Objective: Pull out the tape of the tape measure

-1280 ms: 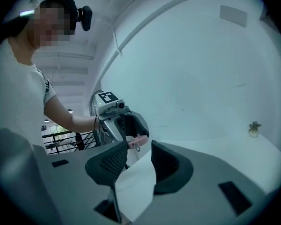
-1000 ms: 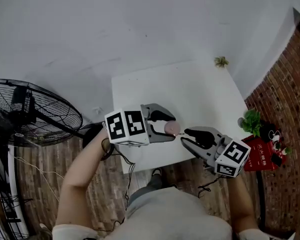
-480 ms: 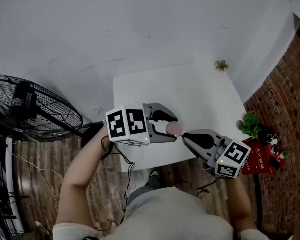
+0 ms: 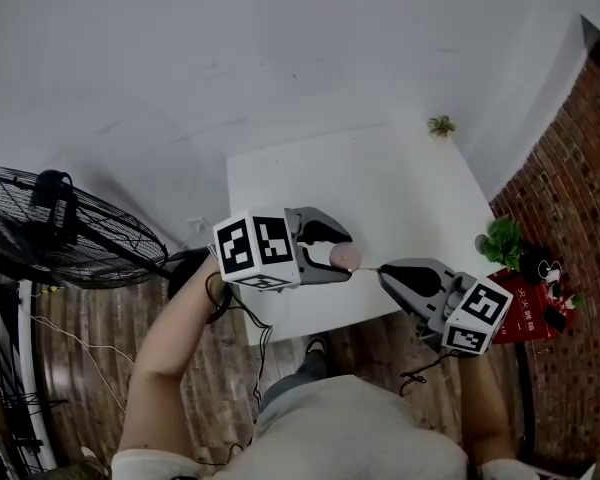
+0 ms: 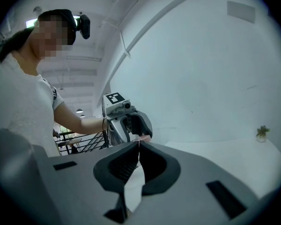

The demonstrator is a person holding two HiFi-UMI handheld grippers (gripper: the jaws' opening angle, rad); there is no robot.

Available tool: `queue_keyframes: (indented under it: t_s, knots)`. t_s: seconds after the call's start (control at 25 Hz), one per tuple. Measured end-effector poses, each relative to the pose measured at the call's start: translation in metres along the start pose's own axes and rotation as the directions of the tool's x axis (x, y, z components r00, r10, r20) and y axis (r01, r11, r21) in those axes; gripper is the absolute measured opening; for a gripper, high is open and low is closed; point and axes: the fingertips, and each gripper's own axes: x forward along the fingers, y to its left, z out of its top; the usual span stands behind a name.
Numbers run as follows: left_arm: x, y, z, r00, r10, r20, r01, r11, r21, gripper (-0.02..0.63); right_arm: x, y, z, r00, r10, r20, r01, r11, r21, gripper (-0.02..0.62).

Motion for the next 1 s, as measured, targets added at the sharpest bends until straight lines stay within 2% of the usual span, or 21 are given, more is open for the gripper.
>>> queue_keyframes:
  t_s: [0.2, 0.56, 0.68, 0.84, 1.0]
  knots:
    - [0.004, 0.001, 0.005, 1.000, -0.001, 0.030, 0.001, 1.000, -0.012, 0.218, -0.011, -0.003, 0.001, 1.000, -0.014, 0.002, 0.014, 1.000, -0.002, 0.008]
    - [0.013, 0.007, 0.007, 1.000, 0.000, 0.026, 0.001, 1.000, -0.019, 0.218, -0.022, -0.005, 0.000, 0.999, -0.028, -0.027, 0.028, 1.000, -0.005, 0.008]
    - [0.012, 0.013, -0.003, 1.000, 0.018, 0.000, -0.018, 0.999, -0.034, 0.218, -0.038, -0.015, 0.005, 0.999, -0.055, 0.002, 0.055, 0.998, 0.029, 0.008]
    - [0.000, 0.022, -0.009, 0.999, 0.042, 0.031, -0.039, 0.996, -0.086, 0.218, -0.056, -0.028, 0.010, 0.996, -0.089, -0.009, 0.089, 0.996, 0.031, 0.008]
    - [-0.005, 0.031, -0.010, 0.996, 0.084, 0.032, -0.081, 0.992, -0.095, 0.218, -0.071, -0.039, 0.014, 0.992, -0.126, 0.014, 0.125, 0.991, 0.041, 0.008]
